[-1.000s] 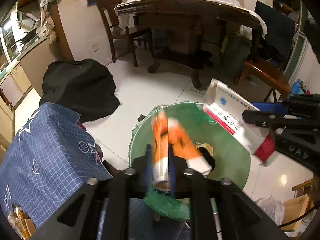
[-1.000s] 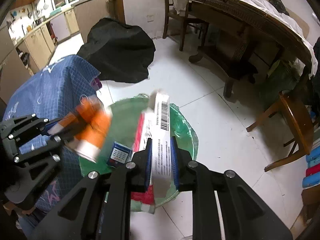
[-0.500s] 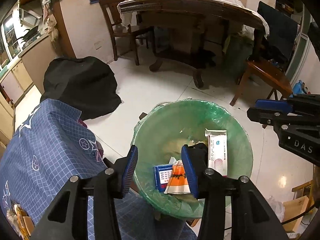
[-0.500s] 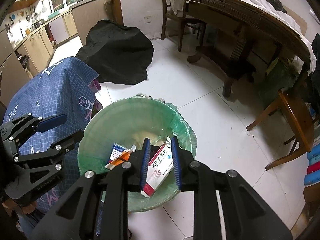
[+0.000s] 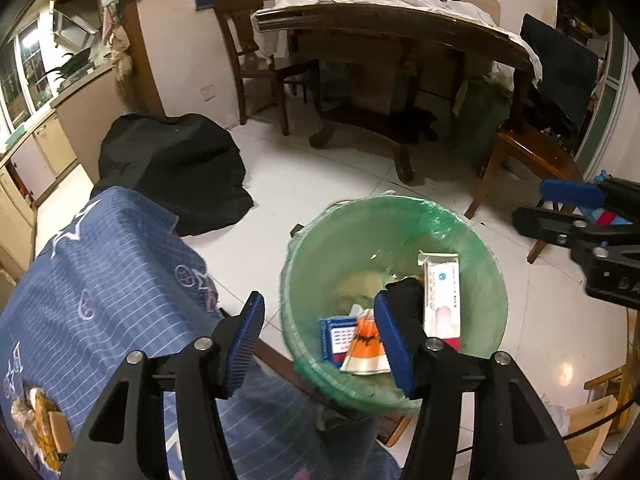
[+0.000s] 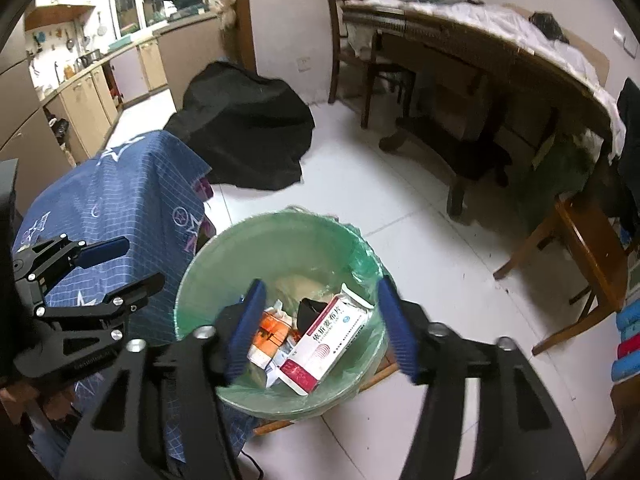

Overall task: Collect trash
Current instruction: 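Open both grippers to drop the tube and medicine box into the bin, then return both tools to the bed and grasp the beige sock with left gripper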

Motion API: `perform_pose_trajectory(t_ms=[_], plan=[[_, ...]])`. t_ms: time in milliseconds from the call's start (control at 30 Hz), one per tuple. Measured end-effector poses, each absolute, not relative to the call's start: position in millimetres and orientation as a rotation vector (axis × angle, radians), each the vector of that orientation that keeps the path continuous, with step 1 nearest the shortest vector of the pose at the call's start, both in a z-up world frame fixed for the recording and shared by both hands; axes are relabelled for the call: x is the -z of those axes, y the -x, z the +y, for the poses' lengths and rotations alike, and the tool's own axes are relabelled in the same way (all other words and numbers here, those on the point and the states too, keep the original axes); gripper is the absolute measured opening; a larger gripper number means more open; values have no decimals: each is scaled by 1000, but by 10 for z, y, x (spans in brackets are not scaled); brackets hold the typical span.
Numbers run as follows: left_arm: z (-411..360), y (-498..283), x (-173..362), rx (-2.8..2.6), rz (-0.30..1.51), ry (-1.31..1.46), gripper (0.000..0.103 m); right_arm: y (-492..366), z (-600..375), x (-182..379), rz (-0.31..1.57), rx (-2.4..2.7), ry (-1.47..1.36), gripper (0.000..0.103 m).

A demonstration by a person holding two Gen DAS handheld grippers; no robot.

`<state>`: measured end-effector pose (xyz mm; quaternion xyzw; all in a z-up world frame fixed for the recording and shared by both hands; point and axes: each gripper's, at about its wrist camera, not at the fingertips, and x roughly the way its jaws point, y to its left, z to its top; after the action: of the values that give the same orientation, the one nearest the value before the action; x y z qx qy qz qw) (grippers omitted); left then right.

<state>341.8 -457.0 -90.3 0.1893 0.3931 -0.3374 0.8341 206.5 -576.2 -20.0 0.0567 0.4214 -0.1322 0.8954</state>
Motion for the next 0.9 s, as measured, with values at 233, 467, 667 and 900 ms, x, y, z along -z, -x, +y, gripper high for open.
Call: perform_pose_trajectory(t_ms=[233,467,667,900], plan=[[-3975,-3343,753,682,787,-385,69,-1876,-5384,5,757,220,-64,85],[-2465,-3342,557,514,768,-212,75,-1713,-4756,-95,667,88,-57,91],[-719,-3463,629,196,804,82,75,-1792,-4280,87,691,-28,-70,91],[268,-3332,690,-20,729,48,76,-1980,-3748,287,738,-151,-69,91]])
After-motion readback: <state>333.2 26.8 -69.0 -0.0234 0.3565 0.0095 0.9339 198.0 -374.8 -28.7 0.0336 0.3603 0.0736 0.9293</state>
